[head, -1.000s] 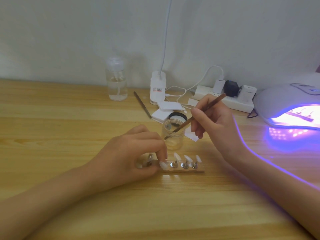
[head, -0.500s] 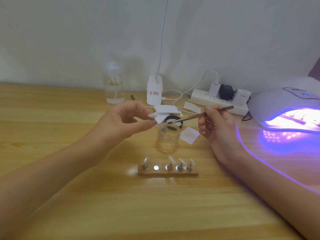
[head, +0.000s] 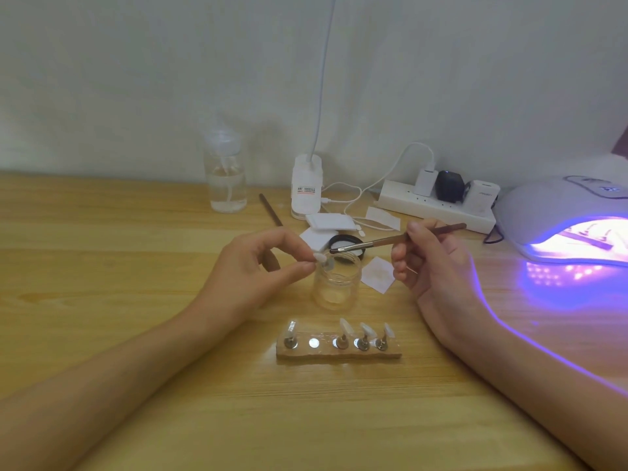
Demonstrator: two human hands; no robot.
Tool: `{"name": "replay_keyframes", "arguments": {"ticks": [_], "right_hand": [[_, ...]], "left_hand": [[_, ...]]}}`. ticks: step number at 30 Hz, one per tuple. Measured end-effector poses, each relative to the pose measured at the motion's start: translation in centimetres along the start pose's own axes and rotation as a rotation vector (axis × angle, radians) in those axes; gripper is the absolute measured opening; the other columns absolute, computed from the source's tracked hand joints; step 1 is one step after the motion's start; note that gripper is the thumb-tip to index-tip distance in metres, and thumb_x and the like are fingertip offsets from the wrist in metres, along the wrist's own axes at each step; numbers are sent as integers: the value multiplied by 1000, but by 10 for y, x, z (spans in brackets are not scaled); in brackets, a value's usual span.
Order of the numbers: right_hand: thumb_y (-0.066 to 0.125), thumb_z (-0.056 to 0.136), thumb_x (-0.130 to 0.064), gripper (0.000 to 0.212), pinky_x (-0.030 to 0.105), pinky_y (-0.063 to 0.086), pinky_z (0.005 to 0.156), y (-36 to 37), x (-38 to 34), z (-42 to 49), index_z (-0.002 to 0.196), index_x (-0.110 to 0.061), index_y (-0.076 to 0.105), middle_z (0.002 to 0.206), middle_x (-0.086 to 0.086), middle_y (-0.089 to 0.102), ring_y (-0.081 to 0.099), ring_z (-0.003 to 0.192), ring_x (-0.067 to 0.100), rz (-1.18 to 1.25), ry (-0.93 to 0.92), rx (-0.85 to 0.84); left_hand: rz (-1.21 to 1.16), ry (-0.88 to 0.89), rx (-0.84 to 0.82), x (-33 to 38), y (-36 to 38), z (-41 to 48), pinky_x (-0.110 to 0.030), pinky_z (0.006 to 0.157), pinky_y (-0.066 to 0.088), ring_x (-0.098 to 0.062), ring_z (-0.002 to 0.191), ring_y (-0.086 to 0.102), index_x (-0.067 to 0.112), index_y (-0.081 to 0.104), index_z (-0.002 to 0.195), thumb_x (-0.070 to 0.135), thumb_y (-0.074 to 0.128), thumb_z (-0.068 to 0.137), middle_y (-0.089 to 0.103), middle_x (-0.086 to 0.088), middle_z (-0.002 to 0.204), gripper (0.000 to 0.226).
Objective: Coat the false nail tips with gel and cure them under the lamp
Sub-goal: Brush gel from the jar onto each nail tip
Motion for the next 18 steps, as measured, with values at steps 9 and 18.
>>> {"name": "replay_keyframes", "arguments": {"ticks": [9,18], "right_hand": [[62,85,-31,17,22,49,50,2,3,0,87,-16,54,64,5,63,58,55,13,-81,-58,-53],[61,88,-28,13,22,48,50,2,3,0,85,-17,54,64,4,63,58,55,13,-83,-93,-74]], "left_hand": [[3,24,-1,2,1,-1,-8,56,35,-2,50,41,23,71,78,16,78,80,57,30,56,10],[-39,21,-4,0,0,-1,-15,59,39,-5,53,40,29,71,72,15,80,79,68,21,77,18]]}}
Point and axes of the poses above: each hand's wrist, its own z-axis towards the middle knuckle, its own y-axis out of the palm, x = y × z, the point moved 1 cm from there along z, towards the middle knuckle
